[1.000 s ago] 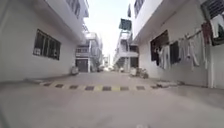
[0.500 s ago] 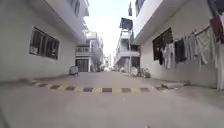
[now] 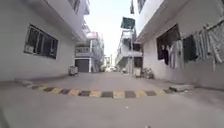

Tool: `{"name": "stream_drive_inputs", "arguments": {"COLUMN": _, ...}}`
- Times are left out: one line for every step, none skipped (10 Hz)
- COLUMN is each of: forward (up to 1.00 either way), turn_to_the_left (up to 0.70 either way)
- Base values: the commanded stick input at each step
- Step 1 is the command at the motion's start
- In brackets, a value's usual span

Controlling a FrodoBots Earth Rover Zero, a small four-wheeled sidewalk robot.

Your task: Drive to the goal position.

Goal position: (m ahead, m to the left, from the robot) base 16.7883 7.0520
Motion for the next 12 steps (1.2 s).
{"name": "stream_drive_inputs", "arguments": {"forward": 1.0, "turn_to_the_left": 0.0}}
{"name": "stream_drive_inputs", "arguments": {"forward": 1.0, "turn_to_the_left": -0.13}}
{"name": "stream_drive_inputs", "arguments": {"forward": 1.0, "turn_to_the_left": -0.4}}
{"name": "stream_drive_inputs", "arguments": {"forward": 1.0, "turn_to_the_left": -0.4}}
{"name": "stream_drive_inputs", "arguments": {"forward": 1.0, "turn_to_the_left": -0.04}}
{"name": "stream_drive_inputs", "arguments": {"forward": 1.0, "turn_to_the_left": 0.0}}
{"name": "stream_drive_inputs", "arguments": {"forward": 1.0, "turn_to_the_left": 0.0}}
{"name": "stream_drive_inputs", "arguments": {"forward": 1.0, "turn_to_the_left": 0.0}}
{"name": "stream_drive_inputs", "arguments": {"forward": 1.0, "turn_to_the_left": 0.0}}
{"name": "stream_drive_inputs", "arguments": {"forward": 1.0, "turn_to_the_left": 0.0}}
{"name": "stream_drive_inputs", "arguments": {"forward": 1.0, "turn_to_the_left": 0.0}}
{"name": "stream_drive_inputs", "arguments": {"forward": 1.0, "turn_to_the_left": 0.0}}
